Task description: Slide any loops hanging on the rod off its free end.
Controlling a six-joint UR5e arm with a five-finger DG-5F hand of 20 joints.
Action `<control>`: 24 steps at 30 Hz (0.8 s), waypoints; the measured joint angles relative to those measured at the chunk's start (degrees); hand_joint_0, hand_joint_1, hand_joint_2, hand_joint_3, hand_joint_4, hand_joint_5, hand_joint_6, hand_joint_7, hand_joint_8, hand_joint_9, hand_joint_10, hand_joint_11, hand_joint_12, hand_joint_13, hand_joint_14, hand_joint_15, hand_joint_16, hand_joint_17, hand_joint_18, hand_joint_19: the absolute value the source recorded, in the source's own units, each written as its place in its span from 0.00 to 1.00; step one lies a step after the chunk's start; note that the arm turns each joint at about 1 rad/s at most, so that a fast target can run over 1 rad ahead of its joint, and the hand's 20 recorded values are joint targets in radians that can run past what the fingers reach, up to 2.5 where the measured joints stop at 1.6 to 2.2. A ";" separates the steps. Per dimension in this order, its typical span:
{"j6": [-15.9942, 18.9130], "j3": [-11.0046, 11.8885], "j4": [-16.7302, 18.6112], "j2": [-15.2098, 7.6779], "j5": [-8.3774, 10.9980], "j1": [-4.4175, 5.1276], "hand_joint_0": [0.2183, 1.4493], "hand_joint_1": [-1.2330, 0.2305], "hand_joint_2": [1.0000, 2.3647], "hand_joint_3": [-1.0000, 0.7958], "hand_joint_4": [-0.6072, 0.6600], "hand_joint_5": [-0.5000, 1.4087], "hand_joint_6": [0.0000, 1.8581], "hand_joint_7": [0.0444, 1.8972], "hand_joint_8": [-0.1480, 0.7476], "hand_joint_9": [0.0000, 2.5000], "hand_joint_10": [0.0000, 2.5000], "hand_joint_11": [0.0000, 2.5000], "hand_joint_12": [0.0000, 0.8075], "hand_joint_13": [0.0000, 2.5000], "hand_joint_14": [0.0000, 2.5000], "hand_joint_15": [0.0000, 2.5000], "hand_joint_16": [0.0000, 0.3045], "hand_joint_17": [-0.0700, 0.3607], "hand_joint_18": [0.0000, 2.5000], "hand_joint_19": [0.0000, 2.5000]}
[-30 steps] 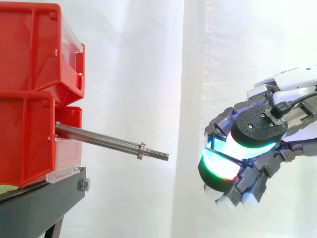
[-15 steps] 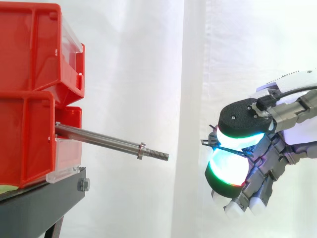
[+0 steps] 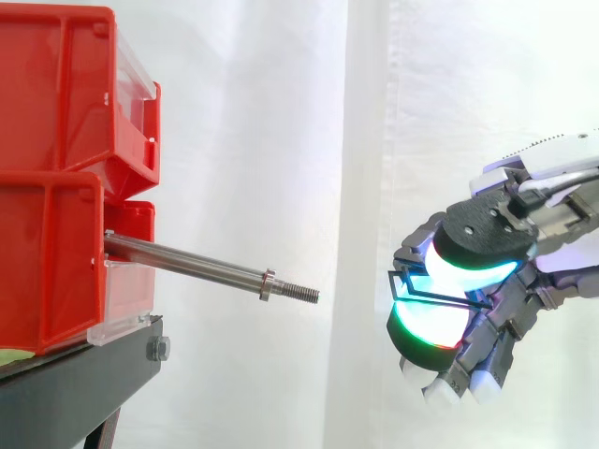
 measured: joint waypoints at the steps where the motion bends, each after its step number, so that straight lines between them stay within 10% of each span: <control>1: -0.01 0.00 0.01 0.00 0.00 0.00 0.33 0.54 0.00 0.28 0.70 0.18 0.46 0.55 0.56 0.33 0.00 0.13 0.46 0.32 0.00 0.06 0.18 0.45 0.34 0.15; 15: -0.10 0.00 0.10 0.00 -0.07 0.02 0.32 0.40 0.01 0.52 0.71 0.17 0.47 0.55 0.60 0.32 0.00 0.15 0.50 0.32 0.00 0.06 0.20 0.48 0.36 0.15; 24: -0.10 0.00 0.10 -0.01 -0.09 0.02 0.37 0.34 0.01 0.42 0.69 0.16 0.47 0.51 0.57 0.31 0.00 0.17 0.47 0.31 0.00 0.06 0.19 0.46 0.34 0.15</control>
